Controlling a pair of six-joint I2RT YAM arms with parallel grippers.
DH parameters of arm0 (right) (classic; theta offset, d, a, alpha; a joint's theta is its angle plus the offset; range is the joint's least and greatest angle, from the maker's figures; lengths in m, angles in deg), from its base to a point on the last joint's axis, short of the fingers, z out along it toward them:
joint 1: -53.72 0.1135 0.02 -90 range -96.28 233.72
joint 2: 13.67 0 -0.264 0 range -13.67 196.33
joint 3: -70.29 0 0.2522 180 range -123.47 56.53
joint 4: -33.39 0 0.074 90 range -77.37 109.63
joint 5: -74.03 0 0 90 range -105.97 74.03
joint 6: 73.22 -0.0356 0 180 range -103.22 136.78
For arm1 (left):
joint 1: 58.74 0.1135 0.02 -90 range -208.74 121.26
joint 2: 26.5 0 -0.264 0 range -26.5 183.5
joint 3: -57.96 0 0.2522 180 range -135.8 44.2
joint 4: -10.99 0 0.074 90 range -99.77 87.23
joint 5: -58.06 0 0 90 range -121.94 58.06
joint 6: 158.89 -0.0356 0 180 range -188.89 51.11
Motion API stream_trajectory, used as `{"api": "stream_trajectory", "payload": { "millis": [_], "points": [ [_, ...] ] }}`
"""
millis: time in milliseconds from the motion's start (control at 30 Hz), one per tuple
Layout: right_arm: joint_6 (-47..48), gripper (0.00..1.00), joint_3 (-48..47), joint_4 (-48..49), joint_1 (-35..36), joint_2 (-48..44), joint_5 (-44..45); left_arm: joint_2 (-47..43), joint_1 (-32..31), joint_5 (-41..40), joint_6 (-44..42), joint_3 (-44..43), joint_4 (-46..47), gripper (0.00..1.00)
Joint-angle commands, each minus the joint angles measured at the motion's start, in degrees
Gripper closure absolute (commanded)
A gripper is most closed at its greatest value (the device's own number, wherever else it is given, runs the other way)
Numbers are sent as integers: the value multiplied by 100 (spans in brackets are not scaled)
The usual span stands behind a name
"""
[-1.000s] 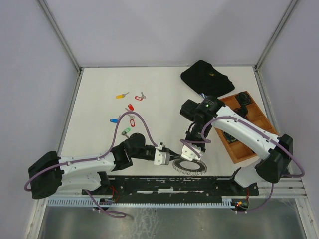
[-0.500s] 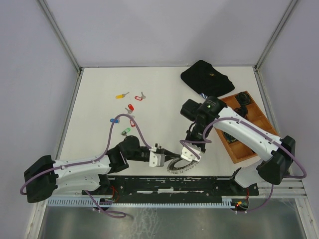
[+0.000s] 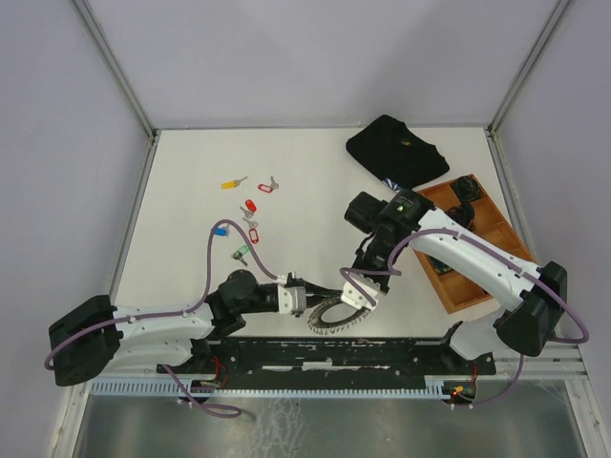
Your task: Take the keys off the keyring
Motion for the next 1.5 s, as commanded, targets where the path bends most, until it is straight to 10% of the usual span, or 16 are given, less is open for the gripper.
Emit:
{"api": "stream_trajectory", "payload": {
  "millis": [0,700,1467],
  "points": [
    [-494,100,38,360,74,-85,-4,98,-37,-676,976,228,1925,97],
    [-2210,100,-194,1091,511,152,459,176,-46,-2341,3326,836,3297,97],
    [-3427,100,160,1931,1956,109,3831,-380,-37,-3913,4821,848,1879,97]
  ]
}}
